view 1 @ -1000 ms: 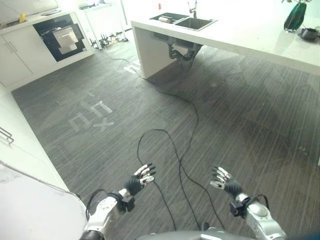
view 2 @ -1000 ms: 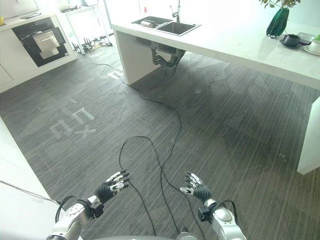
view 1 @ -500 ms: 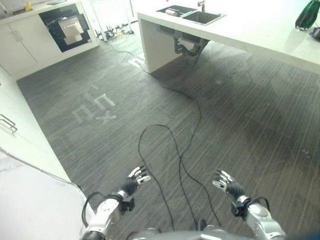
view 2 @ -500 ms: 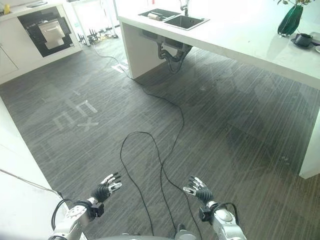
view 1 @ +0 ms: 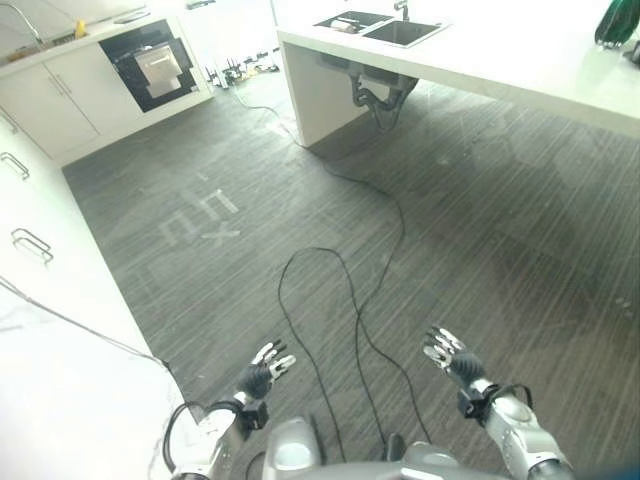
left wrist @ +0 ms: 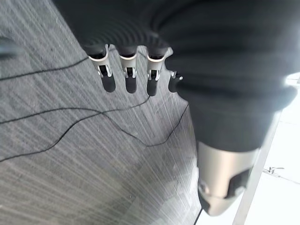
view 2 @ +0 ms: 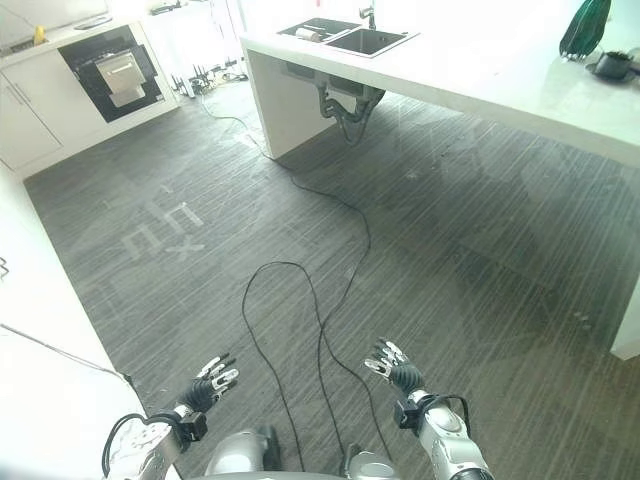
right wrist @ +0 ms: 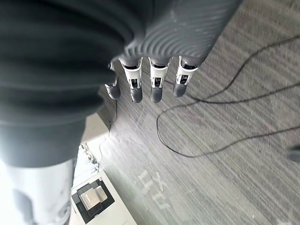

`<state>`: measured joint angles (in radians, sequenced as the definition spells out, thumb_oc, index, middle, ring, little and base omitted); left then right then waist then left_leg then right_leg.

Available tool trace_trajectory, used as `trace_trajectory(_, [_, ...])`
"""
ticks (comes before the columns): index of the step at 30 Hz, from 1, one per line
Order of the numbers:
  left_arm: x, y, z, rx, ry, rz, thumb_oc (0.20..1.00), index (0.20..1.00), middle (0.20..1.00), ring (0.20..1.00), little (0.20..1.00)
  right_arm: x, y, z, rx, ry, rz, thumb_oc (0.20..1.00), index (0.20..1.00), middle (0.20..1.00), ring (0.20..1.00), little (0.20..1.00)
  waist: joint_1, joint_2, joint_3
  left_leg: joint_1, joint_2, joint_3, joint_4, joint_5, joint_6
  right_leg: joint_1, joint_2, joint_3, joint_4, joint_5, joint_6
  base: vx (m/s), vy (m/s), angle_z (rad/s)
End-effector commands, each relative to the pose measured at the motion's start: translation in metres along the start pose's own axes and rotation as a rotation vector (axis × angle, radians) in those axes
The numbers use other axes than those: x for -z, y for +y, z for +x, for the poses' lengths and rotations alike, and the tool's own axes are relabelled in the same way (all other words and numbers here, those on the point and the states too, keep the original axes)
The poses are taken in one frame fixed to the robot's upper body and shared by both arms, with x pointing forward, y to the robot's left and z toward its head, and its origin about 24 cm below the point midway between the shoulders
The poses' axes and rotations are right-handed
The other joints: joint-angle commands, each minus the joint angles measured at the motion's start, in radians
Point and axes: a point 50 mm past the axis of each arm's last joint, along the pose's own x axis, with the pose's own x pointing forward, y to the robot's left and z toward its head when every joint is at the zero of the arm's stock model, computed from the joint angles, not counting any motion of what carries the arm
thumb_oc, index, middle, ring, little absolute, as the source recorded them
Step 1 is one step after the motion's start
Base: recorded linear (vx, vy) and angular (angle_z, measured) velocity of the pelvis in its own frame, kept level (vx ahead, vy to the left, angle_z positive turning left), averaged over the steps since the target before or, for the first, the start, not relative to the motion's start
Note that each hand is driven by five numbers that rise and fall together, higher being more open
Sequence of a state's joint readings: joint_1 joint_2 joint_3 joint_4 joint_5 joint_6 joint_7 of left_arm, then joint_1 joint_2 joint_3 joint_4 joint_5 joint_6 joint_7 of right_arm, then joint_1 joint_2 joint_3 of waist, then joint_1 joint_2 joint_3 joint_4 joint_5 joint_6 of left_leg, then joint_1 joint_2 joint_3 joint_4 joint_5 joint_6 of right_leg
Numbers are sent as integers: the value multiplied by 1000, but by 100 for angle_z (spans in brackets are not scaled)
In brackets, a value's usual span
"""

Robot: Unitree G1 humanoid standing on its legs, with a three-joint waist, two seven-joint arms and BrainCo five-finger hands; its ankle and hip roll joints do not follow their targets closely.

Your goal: Place the dishes in the dishwasher.

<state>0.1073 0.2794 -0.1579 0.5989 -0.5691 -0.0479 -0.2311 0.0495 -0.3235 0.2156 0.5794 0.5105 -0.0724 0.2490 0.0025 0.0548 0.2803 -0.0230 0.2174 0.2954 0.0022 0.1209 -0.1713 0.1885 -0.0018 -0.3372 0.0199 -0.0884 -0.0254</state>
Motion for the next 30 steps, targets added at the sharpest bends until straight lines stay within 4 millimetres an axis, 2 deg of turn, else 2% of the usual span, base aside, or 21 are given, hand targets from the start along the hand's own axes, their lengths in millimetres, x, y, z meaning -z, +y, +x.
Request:
trace_trajectory(1, [-25, -4, 1, 42, -134, 18, 1000, 1000, 1000, 1000, 1000, -23, -1, -2, -59, -105, -38, 1000, 1000, 1000, 1000, 1000, 7, 6, 0, -22, 49, -11, 73, 146, -5, 24, -77, -8, 90, -30, 58, 252, 203, -23])
trace_trajectory(3, [-25, -3, 3, 42, -126, 3, 1000, 1000, 1000, 1000, 1000, -23, -1, -2, -75, -107, -37, 1000, 1000, 1000, 1000, 1000, 1, 5, 0, -3, 58, 34, 64, 112, 3, 12, -93, -36, 133, -49, 61, 327, 244, -20])
trace_trajectory(4, [-25, -3, 3, 37, -120, 4, 1000, 1000, 1000, 1000, 1000, -22, -1, -2, -74, -103, -32, 1000, 1000, 1000, 1000, 1000, 3, 0, 3, 4, 52, 32, 62, 97, 6, 9, -103, -38, 162, -67, 64, 439, 258, -1])
trace_trajectory(7, [-27, -2, 3, 49, -115, 66, 1000, 1000, 1000, 1000, 1000, -19, 3, -2, -73, -122, -6, 1000, 1000, 1000, 1000, 1000, 22, -18, -6, 21, 9, 17, 60, 7, 49, 15, -118, -37, 232, -117, 73, 349, 188, 4])
trace_trajectory(9, [-30, 0, 2, 49, -115, 92, 1000, 1000, 1000, 1000, 1000, -18, 4, -4, -64, -128, -2, 1000, 1000, 1000, 1000, 1000, 25, -24, -16, 25, -22, 7, 59, -19, 69, 14, -124, -27, 260, -137, 82, 302, 221, 3])
trace_trajectory(11, [-32, 4, 1, 47, -114, 92, 1000, 1000, 1000, 1000, 1000, -16, 5, -4, -45, -140, 28, 1000, 1000, 1000, 1000, 1000, 26, -30, -33, 35, -72, -9, 49, -54, 102, -1, -140, -12, 316, -146, 103, 300, 289, 16])
trace_trajectory(13, [-36, 5, 0, 54, -118, 180, 1000, 1000, 1000, 1000, 1000, -17, 7, -5, -29, -171, 55, 1000, 1000, 1000, 1000, 1000, 21, -43, -54, 47, -149, -12, 19, -107, 160, -47, -163, 20, 463, -100, 160, 265, 320, 22])
trace_trajectory(15, [-41, 6, 1, 50, -114, 266, 1000, 1000, 1000, 1000, 1000, -19, 6, -5, -2, -202, 105, 1000, 1000, 1000, 1000, 1000, 18, -58, -63, 53, -201, -21, -6, -126, 198, -82, -170, 45, 586, -7, 215, 172, 211, 20])
trace_trajectory(17, [-47, 7, 1, 36, -118, 331, 1000, 1000, 1000, 1000, 1000, -25, 7, -3, 0, -229, 111, 1000, 1000, 1000, 1000, 1000, 17, -50, -63, 81, -222, -13, -42, -133, 214, -137, -201, 39, 642, 35, 226, 163, 119, 14])
trace_trajectory(18, [-54, 9, 1, 34, -131, 356, 1000, 1000, 1000, 1000, 1000, -32, 7, -1, -25, -238, 73, 1000, 1000, 1000, 1000, 1000, 5, -37, -51, 102, -226, -17, -49, -132, 196, -166, -180, 13, 495, 13, 206, 176, 4, -4])
trace_trajectory(19, [-56, 8, 2, 37, -135, 360, 1000, 1000, 1000, 1000, 1000, -34, 5, -1, -28, -238, 55, 1000, 1000, 1000, 1000, 1000, 1, -25, -48, 96, -212, -12, -43, -117, 189, -174, -165, -5, 399, 26, 177, 266, -80, -13])
trace_trajectory(20, [-59, 7, 3, 44, -138, 371, 1000, 1000, 1000, 1000, 1000, -36, 0, -2, -24, -231, 32, 1000, 1000, 1000, 1000, 1000, -17, -18, -39, 121, -216, -28, -48, -126, 182, -188, -164, -3, 254, 55, 169, 451, -172, 0])
trace_trajectory(21, [-60, 7, 1, 53, -142, 368, 1000, 1000, 1000, 1000, 1000, -36, -6, -3, -13, -228, 39, 1000, 1000, 1000, 1000, 1000, -44, -23, -30, 186, -241, -46, -77, -177, 187, -267, -189, 14, 147, 157, 211, 614, -220, 2])
trace_trajectory(22, [-58, 7, 0, 61, -139, 376, 1000, 1000, 1000, 1000, 1000, -35, -7, -4, -15, -227, 44, 1000, 1000, 1000, 1000, 1000, -50, -30, -25, 216, -252, -37, -84, -211, 195, -312, -219, -2, 124, 228, 238, 528, -223, 0])
trace_trajectory(25, [-55, 3, 0, 115, -130, 417, 1000, 1000, 1000, 1000, 1000, -31, -7, -4, -8, -222, 82, 1000, 1000, 1000, 1000, 1000, -48, -39, -20, 249, -263, -16, -70, -271, 217, -362, -273, -55, 132, 305, 261, 295, -244, 3])
trace_trajectory(30, [-49, 1, 3, 121, -114, 389, 1000, 1000, 1000, 1000, 1000, -31, -11, -4, 12, -236, 95, 1000, 1000, 1000, 1000, 1000, -56, -41, -32, 242, -279, -33, 39, -325, 231, -338, -244, -60, 139, 247, 241, 257, -268, 32])
